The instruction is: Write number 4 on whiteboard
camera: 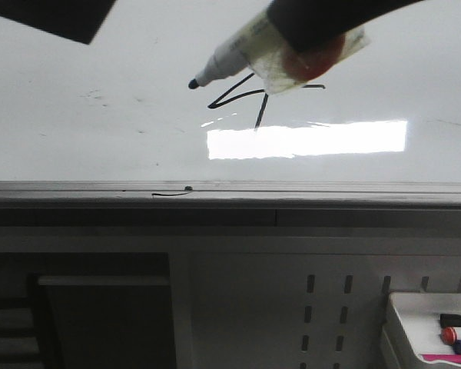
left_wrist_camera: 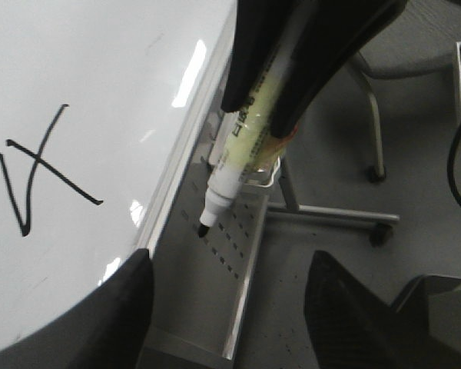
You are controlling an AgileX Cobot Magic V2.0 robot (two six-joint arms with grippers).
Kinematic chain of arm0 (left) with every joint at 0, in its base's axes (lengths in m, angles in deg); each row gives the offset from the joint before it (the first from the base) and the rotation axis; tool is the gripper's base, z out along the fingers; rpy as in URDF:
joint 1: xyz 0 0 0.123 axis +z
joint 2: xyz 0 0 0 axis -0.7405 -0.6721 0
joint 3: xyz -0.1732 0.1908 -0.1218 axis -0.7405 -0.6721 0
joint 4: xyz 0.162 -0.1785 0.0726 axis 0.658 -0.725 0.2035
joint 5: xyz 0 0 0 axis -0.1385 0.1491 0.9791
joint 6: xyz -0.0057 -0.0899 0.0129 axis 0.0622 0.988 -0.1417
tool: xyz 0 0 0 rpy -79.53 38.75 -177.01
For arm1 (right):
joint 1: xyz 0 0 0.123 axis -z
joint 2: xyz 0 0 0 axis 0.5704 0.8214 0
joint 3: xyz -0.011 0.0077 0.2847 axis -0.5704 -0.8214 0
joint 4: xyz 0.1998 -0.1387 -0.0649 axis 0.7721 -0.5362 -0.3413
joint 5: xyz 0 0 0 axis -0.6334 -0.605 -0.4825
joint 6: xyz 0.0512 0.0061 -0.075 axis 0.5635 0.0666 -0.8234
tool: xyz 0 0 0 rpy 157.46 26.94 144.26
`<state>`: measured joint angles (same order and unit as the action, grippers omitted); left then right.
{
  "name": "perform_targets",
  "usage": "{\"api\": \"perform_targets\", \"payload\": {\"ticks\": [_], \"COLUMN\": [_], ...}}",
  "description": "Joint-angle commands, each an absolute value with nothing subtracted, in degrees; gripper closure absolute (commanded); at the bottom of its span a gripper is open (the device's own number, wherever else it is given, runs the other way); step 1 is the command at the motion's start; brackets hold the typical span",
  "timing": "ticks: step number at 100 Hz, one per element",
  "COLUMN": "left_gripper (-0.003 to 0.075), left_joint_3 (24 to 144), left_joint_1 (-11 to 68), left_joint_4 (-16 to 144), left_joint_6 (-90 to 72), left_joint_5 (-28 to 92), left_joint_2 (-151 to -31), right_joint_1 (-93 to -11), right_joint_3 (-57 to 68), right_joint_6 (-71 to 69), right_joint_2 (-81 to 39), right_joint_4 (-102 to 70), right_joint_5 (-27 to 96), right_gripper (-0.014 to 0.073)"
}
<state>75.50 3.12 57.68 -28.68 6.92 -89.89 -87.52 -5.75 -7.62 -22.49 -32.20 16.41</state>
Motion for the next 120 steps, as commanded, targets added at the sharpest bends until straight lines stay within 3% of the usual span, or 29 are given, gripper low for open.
{"api": "perform_targets", "payload": {"ticks": [1,24,89,103,120], "left_gripper": [0.0335,0.0396,0.0406,0.0482,0.0648], "left_joint_3": [80.65,84.53,84.88,84.88,84.88], "left_joint_1": [3.22,3.22,3.22,3.22,3.22], "left_joint_4": [56.61,55.92,47.66,47.66,47.66], "left_joint_6": [-30.11,-31.11,-31.35,-31.35,-31.35], "left_joint_5": [4.46,0.67,-0.74,-0.6,-0.6], "left_joint_2": [-92.64,-97.78,-99.74,-99.88,-100.94], "right_joint_1": [-88.9,-93.61,-95.05,-95.05,-95.05], "right_joint_3": [-2.28,-0.41,-0.41,-0.41,-0.41], "right_joint_6": [-10.47,-10.71,-10.73,-10.73,-10.73], "right_joint_2": [-23.07,-22.7,-20.81,-20.81,-20.81], "right_joint_4": [-32.94,-32.94,-32.94,-32.94,-32.94], "right_joint_5": [17.92,18.23,20.13,20.44,20.48], "right_gripper": [0.0666,0.0666,0.0666,0.0666,0.0666]}}
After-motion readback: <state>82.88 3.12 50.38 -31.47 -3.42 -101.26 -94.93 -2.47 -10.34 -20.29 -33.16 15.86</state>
